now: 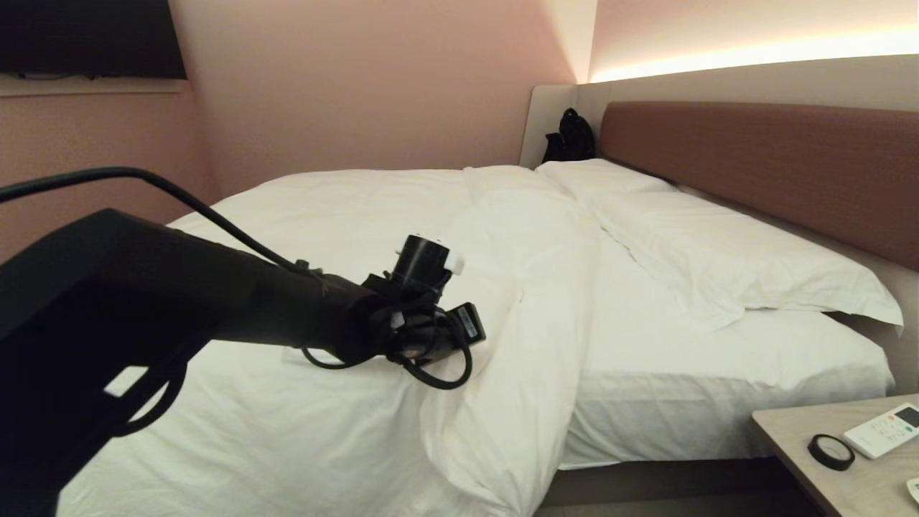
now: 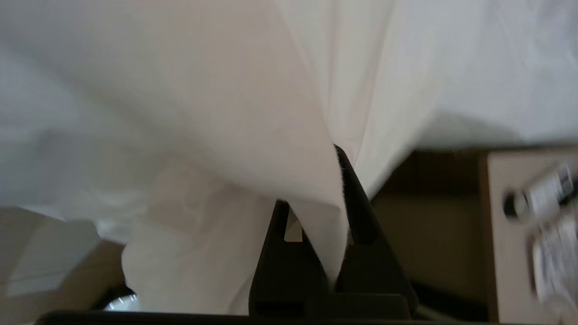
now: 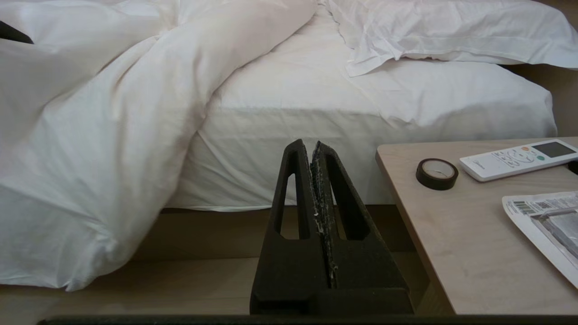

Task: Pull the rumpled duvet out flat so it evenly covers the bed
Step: Flatten the corners of the folded blanket

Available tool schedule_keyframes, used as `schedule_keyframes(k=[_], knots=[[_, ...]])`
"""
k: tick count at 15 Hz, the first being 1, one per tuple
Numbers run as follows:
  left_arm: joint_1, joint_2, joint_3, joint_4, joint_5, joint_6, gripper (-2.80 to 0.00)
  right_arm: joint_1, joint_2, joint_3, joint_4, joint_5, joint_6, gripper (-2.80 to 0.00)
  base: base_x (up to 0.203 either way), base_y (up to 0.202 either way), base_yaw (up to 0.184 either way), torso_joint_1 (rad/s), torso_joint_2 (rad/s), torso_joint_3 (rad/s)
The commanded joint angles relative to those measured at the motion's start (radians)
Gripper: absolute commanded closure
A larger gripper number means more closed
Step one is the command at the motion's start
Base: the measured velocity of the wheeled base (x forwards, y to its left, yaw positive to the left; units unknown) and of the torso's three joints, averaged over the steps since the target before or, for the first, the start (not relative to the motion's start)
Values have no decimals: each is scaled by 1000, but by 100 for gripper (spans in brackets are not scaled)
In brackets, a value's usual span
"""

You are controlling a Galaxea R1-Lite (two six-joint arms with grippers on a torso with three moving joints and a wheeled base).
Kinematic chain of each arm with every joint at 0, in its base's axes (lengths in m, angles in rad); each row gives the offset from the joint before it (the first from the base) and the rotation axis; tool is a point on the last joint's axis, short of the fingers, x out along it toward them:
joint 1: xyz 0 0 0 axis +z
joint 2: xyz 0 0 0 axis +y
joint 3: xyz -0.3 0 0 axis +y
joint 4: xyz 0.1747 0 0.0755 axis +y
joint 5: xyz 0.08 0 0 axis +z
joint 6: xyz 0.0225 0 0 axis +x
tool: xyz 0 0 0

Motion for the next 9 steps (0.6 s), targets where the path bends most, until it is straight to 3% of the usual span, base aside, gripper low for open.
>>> schedule_keyframes(k=[1, 7, 9], knots=[[-77, -113, 70, -1, -7, -15, 0, 0, 1, 0, 0, 0, 1, 0, 0, 0, 0, 0, 0, 0], [-129, -170, 102, 2, -96, -20, 0, 0, 1, 0, 0, 0, 1, 0, 0, 0, 0, 0, 0, 0], [-149, -177, 109, 0, -97, -18, 0, 0, 1, 0, 0, 0, -1, 0, 0, 0, 0, 0, 0, 0]])
